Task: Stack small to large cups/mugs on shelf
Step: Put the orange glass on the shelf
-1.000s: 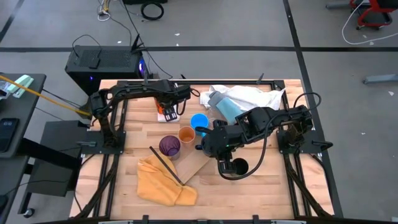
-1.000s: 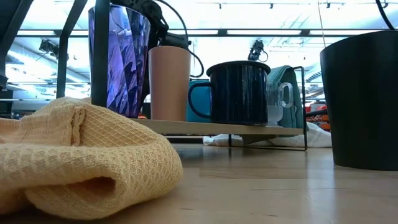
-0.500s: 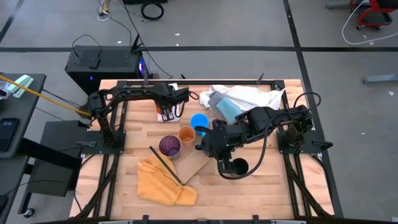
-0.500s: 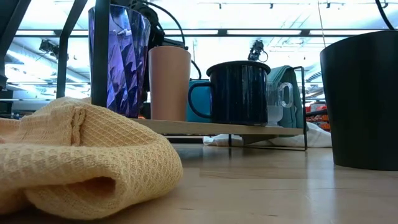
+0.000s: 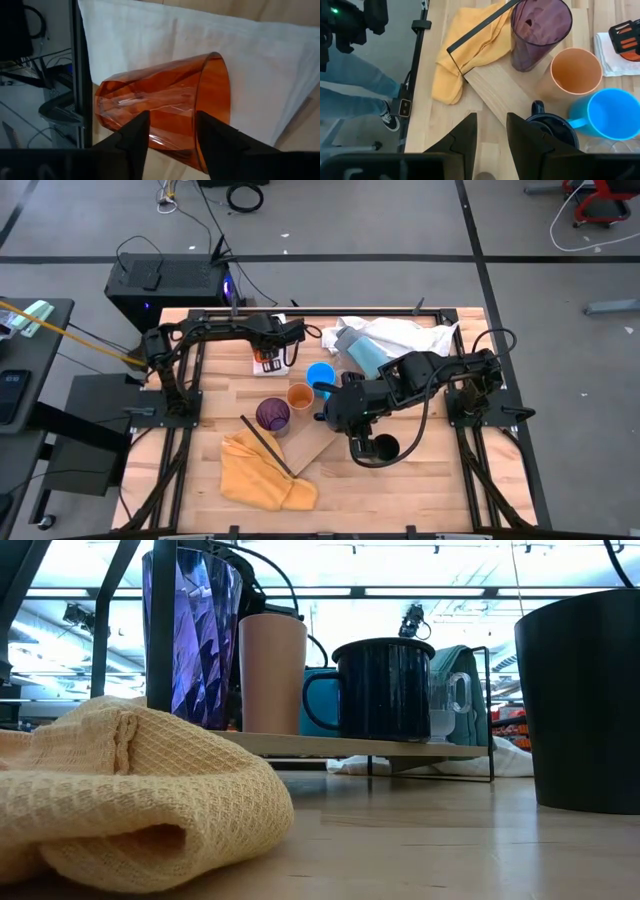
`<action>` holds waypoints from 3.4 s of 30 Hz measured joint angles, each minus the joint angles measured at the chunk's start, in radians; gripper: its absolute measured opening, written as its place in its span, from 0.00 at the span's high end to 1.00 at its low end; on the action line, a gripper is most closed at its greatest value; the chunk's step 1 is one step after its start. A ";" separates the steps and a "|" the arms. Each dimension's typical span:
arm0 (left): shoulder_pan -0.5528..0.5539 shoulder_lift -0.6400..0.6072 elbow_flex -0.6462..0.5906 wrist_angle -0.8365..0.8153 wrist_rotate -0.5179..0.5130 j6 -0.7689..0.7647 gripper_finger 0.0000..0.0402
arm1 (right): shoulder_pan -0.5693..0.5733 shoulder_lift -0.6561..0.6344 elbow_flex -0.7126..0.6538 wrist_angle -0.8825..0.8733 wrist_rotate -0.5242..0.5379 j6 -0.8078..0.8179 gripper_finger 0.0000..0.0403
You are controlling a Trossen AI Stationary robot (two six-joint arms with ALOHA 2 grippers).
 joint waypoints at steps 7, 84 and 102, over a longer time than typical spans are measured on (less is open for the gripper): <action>-0.002 -0.001 0.002 0.009 -0.029 0.054 0.83 | 0.000 0.000 0.000 0.000 0.000 0.000 0.72; -0.581 -0.138 0.915 -0.210 0.282 -0.586 0.97 | 0.008 -0.407 -0.441 -0.157 0.277 0.165 0.77; -0.676 0.146 0.914 -0.230 0.190 -0.697 0.97 | 0.007 -0.656 -0.842 0.132 0.344 0.327 0.77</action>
